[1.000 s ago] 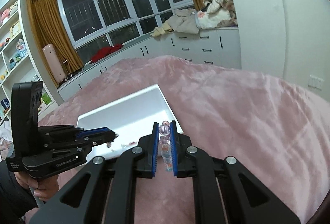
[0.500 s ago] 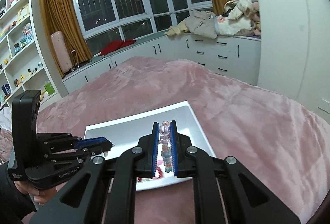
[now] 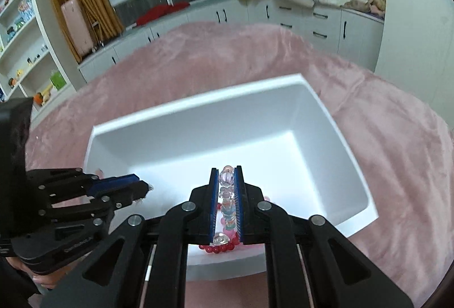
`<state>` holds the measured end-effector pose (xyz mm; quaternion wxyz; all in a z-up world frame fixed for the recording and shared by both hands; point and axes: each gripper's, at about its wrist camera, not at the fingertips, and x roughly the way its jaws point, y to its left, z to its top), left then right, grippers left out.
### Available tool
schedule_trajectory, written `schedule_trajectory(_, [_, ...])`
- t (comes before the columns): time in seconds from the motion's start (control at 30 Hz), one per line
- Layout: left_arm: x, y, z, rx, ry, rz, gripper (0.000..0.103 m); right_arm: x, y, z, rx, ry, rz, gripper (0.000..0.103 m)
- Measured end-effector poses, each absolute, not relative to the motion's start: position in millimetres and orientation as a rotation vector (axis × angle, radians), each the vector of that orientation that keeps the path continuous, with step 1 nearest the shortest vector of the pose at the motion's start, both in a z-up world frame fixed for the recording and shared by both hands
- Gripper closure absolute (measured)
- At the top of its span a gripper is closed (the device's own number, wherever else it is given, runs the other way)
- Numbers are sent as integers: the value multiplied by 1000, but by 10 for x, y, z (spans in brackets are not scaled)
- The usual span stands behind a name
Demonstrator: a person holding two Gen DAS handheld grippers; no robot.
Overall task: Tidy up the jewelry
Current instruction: 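Carry both items into the white box and open both tools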
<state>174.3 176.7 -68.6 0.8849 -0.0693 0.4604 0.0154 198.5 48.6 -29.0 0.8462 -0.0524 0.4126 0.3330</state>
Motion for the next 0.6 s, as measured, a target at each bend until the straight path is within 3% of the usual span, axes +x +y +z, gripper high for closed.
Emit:
schedule_trajectory(0.2, [1725,1761,-749,-145,973,11,81,2016,450,-434,-62,926,710,85])
schedule_trajectory(0.3, [1705,1745,-686,-142,954,18,66,1995,382,-378,-31,901,733,60])
schedule_trajectory(0.37, [1689,1739,-635,-143,942,24,60,1981,320,-303,-14,872,726,49])
schedule_trajectory(0.4, [1677,1744,-602,-144,936,29,60,1979,279,-255,-24,851,686,38])
schedule_trajectory(0.47, [1653,1754,-530,-148,921,29,60,1938,223,-155,-85,787,609,32])
schedule_trajectory(0.5, [1639,1760,-486,-146,914,32,55,1915,190,-100,-102,765,593,21])
schedule_trajectory(0.6, [1556,1785,-284,-124,871,61,29,1831,76,81,-107,718,577,4])
